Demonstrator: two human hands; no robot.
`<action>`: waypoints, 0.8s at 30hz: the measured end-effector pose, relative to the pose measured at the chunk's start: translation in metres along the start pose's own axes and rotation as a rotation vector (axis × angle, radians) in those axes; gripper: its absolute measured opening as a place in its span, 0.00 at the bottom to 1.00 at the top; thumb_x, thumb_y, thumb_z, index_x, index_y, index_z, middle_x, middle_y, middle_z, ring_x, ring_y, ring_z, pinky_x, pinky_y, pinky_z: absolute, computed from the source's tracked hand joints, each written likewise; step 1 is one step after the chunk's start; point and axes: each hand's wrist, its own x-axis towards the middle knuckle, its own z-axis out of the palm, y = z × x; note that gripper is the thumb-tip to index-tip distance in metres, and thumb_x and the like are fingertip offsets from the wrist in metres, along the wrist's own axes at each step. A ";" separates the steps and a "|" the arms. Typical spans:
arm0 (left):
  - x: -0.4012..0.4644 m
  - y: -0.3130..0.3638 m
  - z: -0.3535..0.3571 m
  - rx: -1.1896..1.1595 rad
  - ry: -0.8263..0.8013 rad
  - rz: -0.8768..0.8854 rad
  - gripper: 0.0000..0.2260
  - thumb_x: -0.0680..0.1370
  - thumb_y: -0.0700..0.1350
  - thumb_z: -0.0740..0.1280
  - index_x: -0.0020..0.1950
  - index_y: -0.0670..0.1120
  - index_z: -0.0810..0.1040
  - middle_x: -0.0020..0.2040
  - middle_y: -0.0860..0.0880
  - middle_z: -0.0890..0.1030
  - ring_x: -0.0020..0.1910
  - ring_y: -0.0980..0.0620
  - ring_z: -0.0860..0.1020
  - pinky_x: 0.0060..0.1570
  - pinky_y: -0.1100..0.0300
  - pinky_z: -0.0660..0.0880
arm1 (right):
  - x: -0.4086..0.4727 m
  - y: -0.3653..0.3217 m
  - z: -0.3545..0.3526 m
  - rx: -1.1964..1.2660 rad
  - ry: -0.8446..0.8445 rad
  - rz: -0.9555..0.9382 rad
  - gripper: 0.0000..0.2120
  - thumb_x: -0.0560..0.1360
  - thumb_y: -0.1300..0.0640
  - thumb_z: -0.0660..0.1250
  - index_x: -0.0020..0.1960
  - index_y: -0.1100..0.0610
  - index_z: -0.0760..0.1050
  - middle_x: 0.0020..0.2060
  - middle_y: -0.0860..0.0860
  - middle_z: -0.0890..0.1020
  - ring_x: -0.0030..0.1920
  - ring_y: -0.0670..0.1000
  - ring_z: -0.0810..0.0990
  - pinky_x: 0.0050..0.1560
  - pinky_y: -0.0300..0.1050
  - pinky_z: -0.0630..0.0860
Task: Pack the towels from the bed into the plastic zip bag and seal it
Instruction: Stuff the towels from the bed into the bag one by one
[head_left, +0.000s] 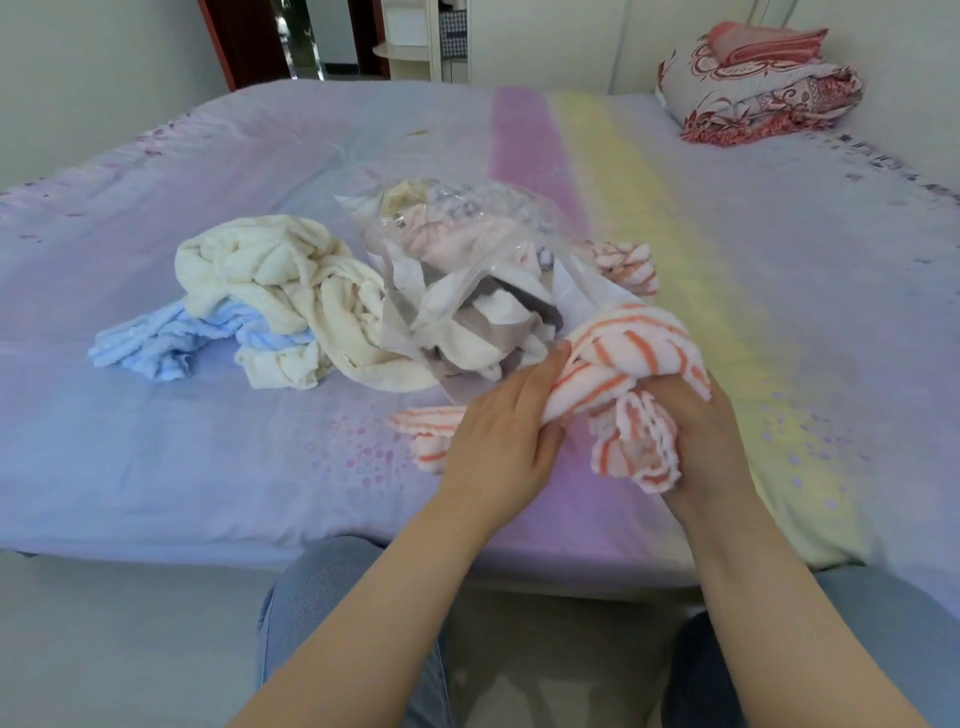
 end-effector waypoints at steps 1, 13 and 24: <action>0.001 0.004 -0.001 -0.034 0.011 -0.028 0.25 0.79 0.45 0.63 0.76 0.50 0.62 0.66 0.48 0.77 0.54 0.48 0.78 0.46 0.58 0.73 | -0.001 -0.005 0.003 0.176 -0.029 0.071 0.16 0.56 0.50 0.80 0.40 0.56 0.84 0.40 0.52 0.85 0.42 0.50 0.85 0.45 0.46 0.82; -0.002 0.000 0.000 -0.371 -0.154 -0.591 0.13 0.81 0.47 0.59 0.65 0.49 0.69 0.53 0.48 0.81 0.51 0.45 0.80 0.49 0.51 0.76 | 0.001 0.011 0.006 -0.067 0.295 -0.144 0.11 0.68 0.59 0.67 0.50 0.58 0.72 0.40 0.54 0.78 0.34 0.45 0.77 0.35 0.43 0.75; 0.008 -0.001 -0.015 -1.437 -0.192 -1.003 0.19 0.84 0.53 0.54 0.59 0.44 0.80 0.55 0.44 0.84 0.57 0.48 0.82 0.60 0.54 0.76 | -0.002 0.060 0.031 -0.568 -0.120 -0.001 0.17 0.72 0.53 0.69 0.60 0.46 0.72 0.52 0.40 0.78 0.55 0.43 0.78 0.48 0.30 0.70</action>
